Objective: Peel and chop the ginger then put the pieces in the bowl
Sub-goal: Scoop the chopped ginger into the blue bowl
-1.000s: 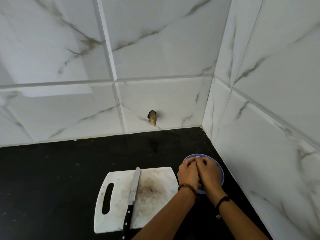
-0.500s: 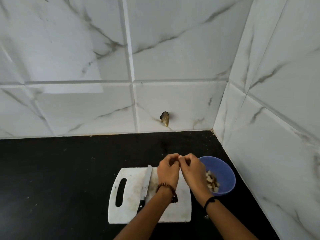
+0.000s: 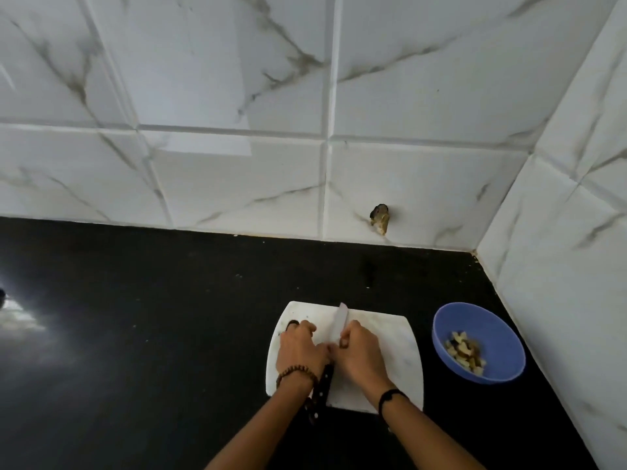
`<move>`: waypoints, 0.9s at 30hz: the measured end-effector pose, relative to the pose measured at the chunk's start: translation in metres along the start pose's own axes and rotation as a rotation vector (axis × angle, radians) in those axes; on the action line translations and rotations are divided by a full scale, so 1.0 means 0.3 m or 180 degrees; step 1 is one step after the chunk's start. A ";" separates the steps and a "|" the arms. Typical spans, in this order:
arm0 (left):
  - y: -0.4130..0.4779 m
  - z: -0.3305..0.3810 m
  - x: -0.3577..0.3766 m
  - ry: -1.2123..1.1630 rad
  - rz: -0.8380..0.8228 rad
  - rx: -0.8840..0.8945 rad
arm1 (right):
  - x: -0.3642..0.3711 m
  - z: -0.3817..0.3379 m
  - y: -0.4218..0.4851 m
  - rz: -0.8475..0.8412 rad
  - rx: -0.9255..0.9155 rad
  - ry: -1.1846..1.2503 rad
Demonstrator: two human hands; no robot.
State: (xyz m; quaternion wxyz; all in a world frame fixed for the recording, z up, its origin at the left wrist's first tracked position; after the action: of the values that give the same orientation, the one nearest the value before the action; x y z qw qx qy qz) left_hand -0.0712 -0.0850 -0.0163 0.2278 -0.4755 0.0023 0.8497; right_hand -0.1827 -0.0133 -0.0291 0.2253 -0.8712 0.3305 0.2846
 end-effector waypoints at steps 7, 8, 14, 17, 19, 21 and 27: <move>-0.016 -0.045 0.032 0.0189 -0.0370 0.0151 | 0.058 -0.011 -0.032 -0.0012 -0.0304 -0.0342; -0.015 -0.042 0.032 0.0178 -0.0366 0.0220 | 0.059 -0.013 -0.034 0.0010 -0.0312 -0.0345; -0.032 0.010 0.053 0.0123 -0.0471 0.0726 | 0.005 0.025 -0.065 0.0225 -0.0188 -0.0322; -0.042 0.035 0.069 0.0221 -0.0583 0.0914 | -0.048 0.056 -0.090 0.0297 -0.0134 -0.0390; -0.057 0.049 0.088 0.0385 -0.0664 0.1063 | -0.086 0.084 -0.109 0.0340 -0.0084 -0.0483; -0.071 0.058 0.102 0.0557 -0.0651 0.1194 | -0.123 0.110 -0.129 0.0361 -0.0016 -0.0561; -0.084 0.060 0.117 0.0748 -0.0576 0.1396 | -0.171 0.155 -0.151 0.0483 0.0107 -0.0642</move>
State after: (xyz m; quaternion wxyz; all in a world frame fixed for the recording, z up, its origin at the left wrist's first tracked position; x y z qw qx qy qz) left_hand -0.0916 -0.0451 -0.0295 0.3985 -0.5085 0.1703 0.7441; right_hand -0.1987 0.0673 -0.0210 0.2498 -0.8067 0.3760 0.3814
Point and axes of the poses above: each hand's wrist, its own y-axis towards the middle knuckle, its own x-axis out of the palm, z = x × y, the point moved 6 cm from there along y, towards the middle knuckle, and after that the axes turned 10 degrees about y, right-handed, at the moved point
